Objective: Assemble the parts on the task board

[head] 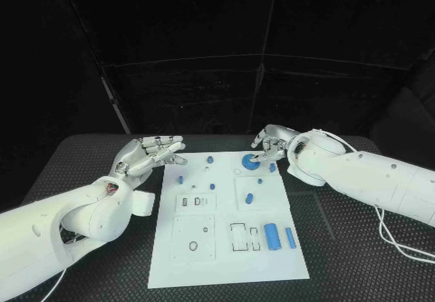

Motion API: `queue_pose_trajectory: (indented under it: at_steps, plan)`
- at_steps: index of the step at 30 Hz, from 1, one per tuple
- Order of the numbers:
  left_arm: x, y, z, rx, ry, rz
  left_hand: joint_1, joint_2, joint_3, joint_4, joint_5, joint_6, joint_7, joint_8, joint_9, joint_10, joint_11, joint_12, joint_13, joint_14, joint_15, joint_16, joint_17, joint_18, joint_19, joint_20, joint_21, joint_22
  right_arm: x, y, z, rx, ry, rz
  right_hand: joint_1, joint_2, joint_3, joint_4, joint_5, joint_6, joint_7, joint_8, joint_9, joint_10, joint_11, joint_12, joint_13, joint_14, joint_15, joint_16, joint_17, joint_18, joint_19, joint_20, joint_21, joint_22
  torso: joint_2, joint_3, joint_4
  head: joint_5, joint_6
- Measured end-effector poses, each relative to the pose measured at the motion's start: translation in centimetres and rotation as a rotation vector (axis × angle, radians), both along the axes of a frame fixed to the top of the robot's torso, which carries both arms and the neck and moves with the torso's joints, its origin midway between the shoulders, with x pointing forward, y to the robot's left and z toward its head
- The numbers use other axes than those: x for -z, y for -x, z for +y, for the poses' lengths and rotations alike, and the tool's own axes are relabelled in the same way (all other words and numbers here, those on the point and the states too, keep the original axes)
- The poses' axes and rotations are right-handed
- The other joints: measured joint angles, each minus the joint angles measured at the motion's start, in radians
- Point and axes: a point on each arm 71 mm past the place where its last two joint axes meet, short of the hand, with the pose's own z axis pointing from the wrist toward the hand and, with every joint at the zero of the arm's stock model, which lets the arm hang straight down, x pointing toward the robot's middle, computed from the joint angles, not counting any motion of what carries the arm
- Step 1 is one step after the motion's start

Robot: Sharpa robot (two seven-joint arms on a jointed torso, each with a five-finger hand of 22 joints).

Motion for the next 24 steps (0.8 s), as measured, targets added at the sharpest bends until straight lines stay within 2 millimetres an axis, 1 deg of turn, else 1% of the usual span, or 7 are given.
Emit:
queue_pose_trajectory:
  at_steps: [3,5,6,9,11,12,24]
  plan:
    - [0.02,-0.02,0.01,0.0,0.0,0.001,0.0,0.0,0.0,0.0,0.0,0.0,0.0,0.0,0.0,0.0,0.0,0.0,0.0,0.0,0.0,0.0,0.001,0.0,0.0,0.0,0.0,0.0,0.13,-0.05,0.23,-0.008,0.004,0.009,0.002,0.002,0.0,0.0,0.0,0.001,-0.001,0.006,0.0,0.009,-0.002,0.043,0.048,0.0,0.0,0.006,0.001,0.0,0.0,0.0,0.003,0.004,0.0,0.0,0.0,0.002,-0.002]
    - [0.03,-0.03,0.0,0.0,0.0,0.001,0.0,0.0,0.0,0.0,0.0,0.0,0.0,0.0,0.0,0.0,0.0,0.0,0.0,0.0,0.0,0.0,0.001,0.0,0.0,0.0,0.0,0.0,0.22,-0.07,0.3,-0.011,0.007,0.013,0.008,0.008,0.001,-0.001,0.0,0.007,-0.007,0.011,0.0,0.027,-0.002,0.088,0.097,0.0,0.0,0.018,0.001,-0.001,0.002,0.002,0.007,0.007,-0.001,-0.0001,-0.0001,0.002,-0.003]
    - [0.03,-0.04,0.0,0.0,0.0,0.001,0.0,0.0,0.0,0.0,0.0,0.0,0.0,0.0,0.0,0.0,0.0,0.0,0.0,-0.001,0.0,-0.003,0.001,0.0,0.0,0.0,0.0,0.0,0.26,-0.1,0.37,-0.013,0.009,0.016,0.008,0.008,0.004,-0.004,0.0,0.009,-0.005,0.015,0.0,0.037,0.0,0.112,0.123,0.0,0.0,0.018,0.001,-0.015,0.004,0.003,0.007,0.011,-0.001,-0.0002,-0.0001,0.002,-0.003]
    - [0.05,-0.06,-0.04,0.001,0.0,0.002,0.0,0.0,0.0,0.0,0.0,0.0,0.0,0.0,0.0,0.0,0.0,0.0,0.0,-0.004,0.004,-0.005,0.002,0.0,0.0,0.0,0.0,0.0,0.32,-0.14,0.52,-0.019,0.017,0.018,0.019,0.019,0.005,-0.011,0.006,0.019,-0.009,0.024,0.0,0.063,-0.002,0.177,0.196,0.0,0.0,0.027,0.001,-0.016,0.007,0.0,0.014,0.019,-0.001,-0.0001,-0.0004,0.001,-0.003]
    - [0.05,-0.07,-0.06,0.002,0.0,0.002,0.0,0.0,0.0,0.0,0.0,0.0,0.0,0.0,0.0,0.0,0.0,0.0,0.0,-0.004,0.004,-0.005,0.002,0.0,0.0,0.0,0.0,0.0,0.4,-0.19,0.57,-0.022,0.025,0.019,0.022,0.022,0.008,-0.015,0.012,0.024,-0.007,0.026,0.0,0.071,-0.004,0.205,0.228,0.0,0.0,0.033,0.001,-0.016,0.007,0.0,0.014,0.023,-0.002,0.0,-0.0004,0.0,-0.004]
    - [0.06,-0.07,-0.06,0.002,0.0,0.002,0.0,0.0,0.0,0.0,0.0,0.0,0.0,0.0,0.0,0.0,0.0,0.0,0.0,-0.004,0.004,-0.005,0.002,0.0,0.0,0.0,0.0,0.0,0.44,-0.21,0.56,-0.022,0.03,0.019,0.024,0.024,0.008,-0.015,0.012,0.024,-0.007,0.026,0.0,0.071,-0.004,0.215,0.238,0.0,0.0,0.033,0.001,-0.016,0.011,0.003,0.014,0.024,-0.002,0.0001,-0.0005,0.0,-0.004]
    - [0.09,-0.13,-0.05,0.002,0.0,0.003,0.0,0.0,0.0,0.0,0.0,0.0,0.0,0.0,0.0,0.0,0.0,0.0,0.0,-0.004,0.004,-0.005,0.002,0.0,0.0,0.0,0.0,0.0,0.81,-0.38,0.67,-0.032,0.081,0.013,0.028,0.02,0.011,-0.017,0.017,0.024,-0.007,0.026,-0.001,0.078,-0.004,0.236,0.267,0.0,0.0,0.038,0.001,-0.016,0.013,0.001,0.018,0.026,-0.002,0.0008,-0.0005,-0.001,-0.008]
